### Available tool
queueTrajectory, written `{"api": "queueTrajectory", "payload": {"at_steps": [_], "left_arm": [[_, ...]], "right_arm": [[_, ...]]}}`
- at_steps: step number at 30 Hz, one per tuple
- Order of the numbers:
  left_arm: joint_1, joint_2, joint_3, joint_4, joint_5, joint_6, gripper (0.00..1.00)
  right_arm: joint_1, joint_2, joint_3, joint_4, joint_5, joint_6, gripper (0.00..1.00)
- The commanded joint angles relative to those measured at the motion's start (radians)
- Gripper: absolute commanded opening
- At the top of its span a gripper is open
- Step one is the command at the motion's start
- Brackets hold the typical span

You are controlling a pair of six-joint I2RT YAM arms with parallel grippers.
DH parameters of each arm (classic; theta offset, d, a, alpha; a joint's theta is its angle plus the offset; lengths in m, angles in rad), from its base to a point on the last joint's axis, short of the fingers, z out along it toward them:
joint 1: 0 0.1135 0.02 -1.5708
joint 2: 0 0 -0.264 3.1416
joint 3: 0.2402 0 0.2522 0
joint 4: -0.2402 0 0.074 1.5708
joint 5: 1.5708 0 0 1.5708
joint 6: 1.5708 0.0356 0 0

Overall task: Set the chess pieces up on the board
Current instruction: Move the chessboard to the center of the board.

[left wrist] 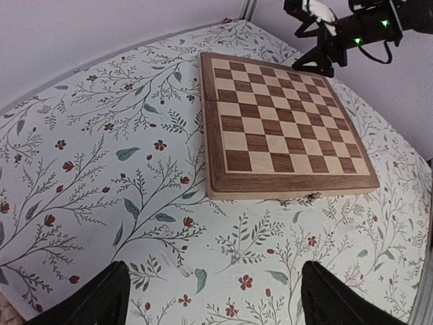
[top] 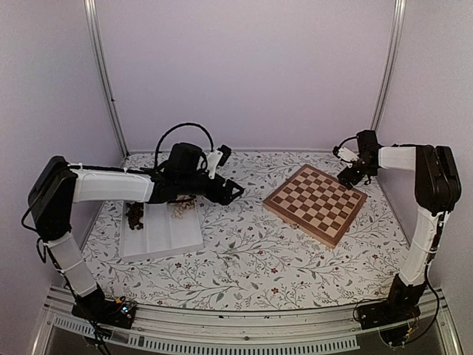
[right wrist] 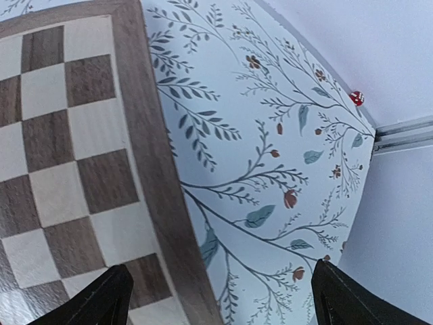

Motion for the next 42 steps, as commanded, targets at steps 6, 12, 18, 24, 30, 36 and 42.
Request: {"api": "queueTrajectory", "payload": {"at_steps": [6,12,18,24,30,36,42], "left_arm": [[-0.046,0.350,0.343,0.006,-0.036,-0.087,0.92],[-0.030,0.531,0.570,-0.063,0.059,-0.168,0.66],[-0.003,0.658,0.733,-0.091,0.107,-0.313,0.08],[-0.002,0.796,0.927,-0.252,0.052,-0.324,0.00],[0.000,0.861,0.999,-0.324,0.067,-0.308,0.00],[-0.002,0.866,0.974,-0.341,0.095,-0.281,0.00],[-0.022,0.850,0.936,-0.376,0.155,-0.192,0.00]], "right_arm": [[-0.112,-0.184,-0.024,-0.106,-0.090,0.207,0.93],[-0.279,-0.197,-0.026,-0.241,-0.285,0.370,0.11],[-0.296,-0.136,-0.094,-0.287,-0.279,0.380,0.00],[-0.296,-0.089,-0.141,-0.266,-0.292,0.384,0.00],[-0.296,-0.044,-0.143,-0.266,-0.340,0.377,0.00],[-0.292,0.003,-0.132,-0.276,-0.402,0.369,0.00],[-0.283,0.002,-0.137,-0.260,-0.446,0.366,0.00]]}}
